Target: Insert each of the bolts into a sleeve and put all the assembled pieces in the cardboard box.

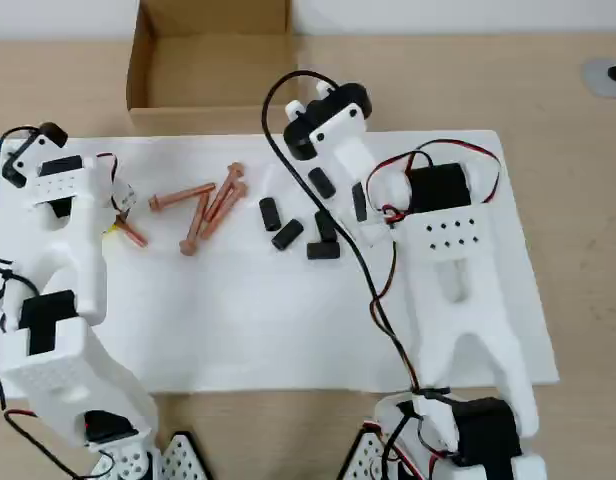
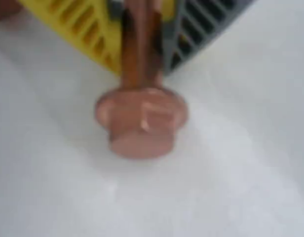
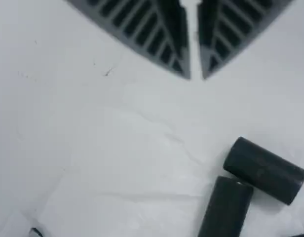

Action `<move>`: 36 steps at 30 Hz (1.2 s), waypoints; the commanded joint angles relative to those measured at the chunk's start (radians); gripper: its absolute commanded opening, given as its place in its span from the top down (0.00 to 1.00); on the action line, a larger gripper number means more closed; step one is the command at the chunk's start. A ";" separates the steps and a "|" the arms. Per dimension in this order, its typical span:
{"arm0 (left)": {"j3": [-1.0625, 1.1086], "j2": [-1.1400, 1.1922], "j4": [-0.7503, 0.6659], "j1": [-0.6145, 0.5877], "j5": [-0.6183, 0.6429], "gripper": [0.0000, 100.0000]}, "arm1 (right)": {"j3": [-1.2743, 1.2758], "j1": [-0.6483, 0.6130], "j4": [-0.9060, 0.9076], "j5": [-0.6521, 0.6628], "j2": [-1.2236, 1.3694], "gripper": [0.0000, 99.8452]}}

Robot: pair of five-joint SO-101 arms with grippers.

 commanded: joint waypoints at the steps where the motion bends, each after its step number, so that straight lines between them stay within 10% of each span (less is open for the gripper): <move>1: -0.002 0.018 0.014 0.002 -0.009 0.99 | -0.004 -0.010 0.005 0.008 -0.007 0.99; 22: -0.427 -0.426 0.689 0.005 -0.387 0.99 | -0.004 -0.130 0.078 0.026 0.028 0.99; 36: 0.114 -1.110 0.516 -0.003 -0.539 0.99 | -0.265 -0.262 0.279 0.393 0.414 0.83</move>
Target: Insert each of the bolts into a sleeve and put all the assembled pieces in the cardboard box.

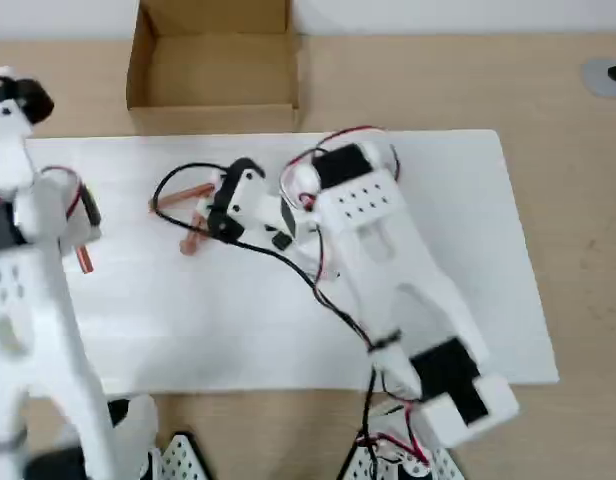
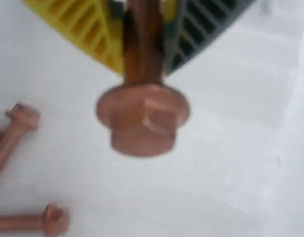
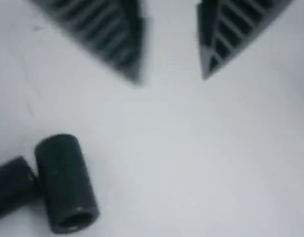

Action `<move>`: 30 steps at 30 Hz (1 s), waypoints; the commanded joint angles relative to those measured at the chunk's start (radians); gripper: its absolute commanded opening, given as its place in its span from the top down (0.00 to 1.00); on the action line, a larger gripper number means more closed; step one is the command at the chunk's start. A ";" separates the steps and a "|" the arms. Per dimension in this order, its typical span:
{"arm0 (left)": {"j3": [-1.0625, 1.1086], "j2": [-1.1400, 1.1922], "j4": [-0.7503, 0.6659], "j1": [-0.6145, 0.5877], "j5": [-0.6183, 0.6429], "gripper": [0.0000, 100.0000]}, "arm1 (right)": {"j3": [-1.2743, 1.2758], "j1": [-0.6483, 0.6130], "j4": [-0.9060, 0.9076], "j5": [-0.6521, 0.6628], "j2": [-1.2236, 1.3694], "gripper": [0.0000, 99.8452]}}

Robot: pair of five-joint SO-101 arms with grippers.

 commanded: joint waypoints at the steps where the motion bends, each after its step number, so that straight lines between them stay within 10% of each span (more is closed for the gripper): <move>1: 0.187 -0.259 -0.115 -0.003 -0.003 0.99 | -0.120 -0.013 0.041 0.051 0.070 0.83; 17: 0.720 -1.198 -0.331 -0.005 -0.002 0.99 | -0.153 0.073 0.011 0.109 0.298 0.83; 30: 0.743 -1.198 -0.327 -0.005 -0.002 0.99 | -0.162 0.054 0.008 0.132 0.295 0.83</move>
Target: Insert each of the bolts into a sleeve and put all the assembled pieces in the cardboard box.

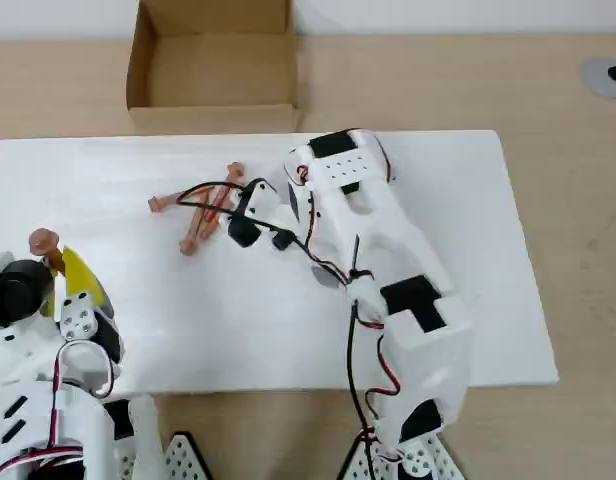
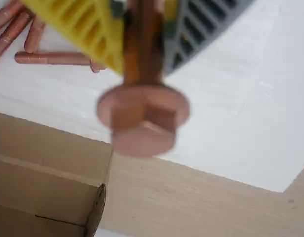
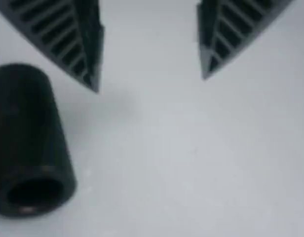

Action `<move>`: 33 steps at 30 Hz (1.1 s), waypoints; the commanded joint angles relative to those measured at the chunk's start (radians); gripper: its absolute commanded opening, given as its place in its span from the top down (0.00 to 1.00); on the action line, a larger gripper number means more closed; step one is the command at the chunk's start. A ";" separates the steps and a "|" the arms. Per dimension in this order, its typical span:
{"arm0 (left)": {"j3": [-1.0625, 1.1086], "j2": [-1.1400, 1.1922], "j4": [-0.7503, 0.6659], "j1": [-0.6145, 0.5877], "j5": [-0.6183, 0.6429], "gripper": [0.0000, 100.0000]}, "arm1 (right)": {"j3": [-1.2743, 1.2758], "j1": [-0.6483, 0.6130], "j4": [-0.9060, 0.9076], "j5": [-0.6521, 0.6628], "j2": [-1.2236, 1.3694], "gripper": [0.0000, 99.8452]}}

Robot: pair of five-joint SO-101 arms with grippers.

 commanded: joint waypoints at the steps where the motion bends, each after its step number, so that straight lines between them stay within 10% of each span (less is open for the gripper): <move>1: -0.006 -0.004 -0.023 -0.005 -0.002 0.99 | -0.064 -0.050 0.018 0.009 -0.085 0.83; 33: -0.229 -0.010 -0.021 -0.006 -0.006 0.99 | -0.326 -0.042 0.020 0.035 0.334 0.83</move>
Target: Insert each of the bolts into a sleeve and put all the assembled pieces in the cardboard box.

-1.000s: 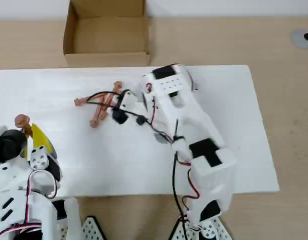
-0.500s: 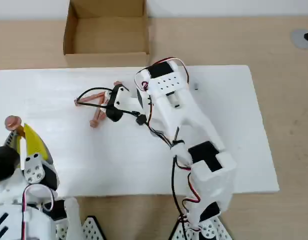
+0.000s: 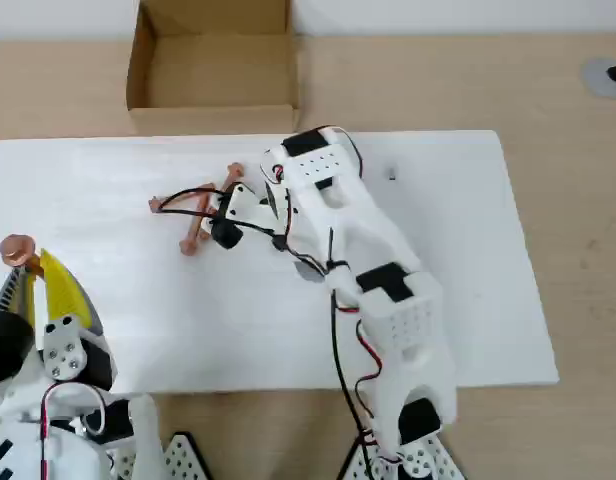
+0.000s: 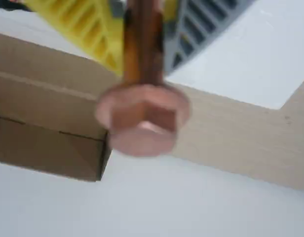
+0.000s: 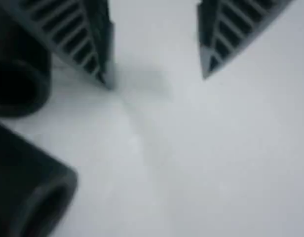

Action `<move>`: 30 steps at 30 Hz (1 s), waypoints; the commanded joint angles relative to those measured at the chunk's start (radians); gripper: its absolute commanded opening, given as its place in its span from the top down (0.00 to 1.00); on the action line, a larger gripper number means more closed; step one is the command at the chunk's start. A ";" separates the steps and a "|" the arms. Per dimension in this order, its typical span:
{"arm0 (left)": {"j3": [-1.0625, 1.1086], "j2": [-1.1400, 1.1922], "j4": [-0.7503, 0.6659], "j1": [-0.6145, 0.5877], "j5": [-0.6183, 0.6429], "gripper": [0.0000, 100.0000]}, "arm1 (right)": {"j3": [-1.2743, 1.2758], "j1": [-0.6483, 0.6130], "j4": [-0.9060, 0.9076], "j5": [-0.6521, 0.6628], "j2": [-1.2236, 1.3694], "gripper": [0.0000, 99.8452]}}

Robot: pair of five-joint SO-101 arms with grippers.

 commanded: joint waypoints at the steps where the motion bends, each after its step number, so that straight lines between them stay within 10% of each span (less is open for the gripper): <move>1: -0.035 -0.004 -0.021 -0.006 -0.006 0.99 | -0.085 0.012 0.009 0.008 0.065 0.83; 8: -0.034 -0.004 -0.020 -0.006 -0.006 0.99 | -0.240 0.012 0.060 0.003 0.048 0.94; 16: -0.034 -0.004 -0.020 -0.006 -0.006 0.99 | -0.189 0.005 0.060 -0.005 -0.165 0.76; 30: -0.015 -0.004 -0.020 -0.005 -0.005 0.99 | -0.091 0.061 0.043 0.037 -0.179 0.76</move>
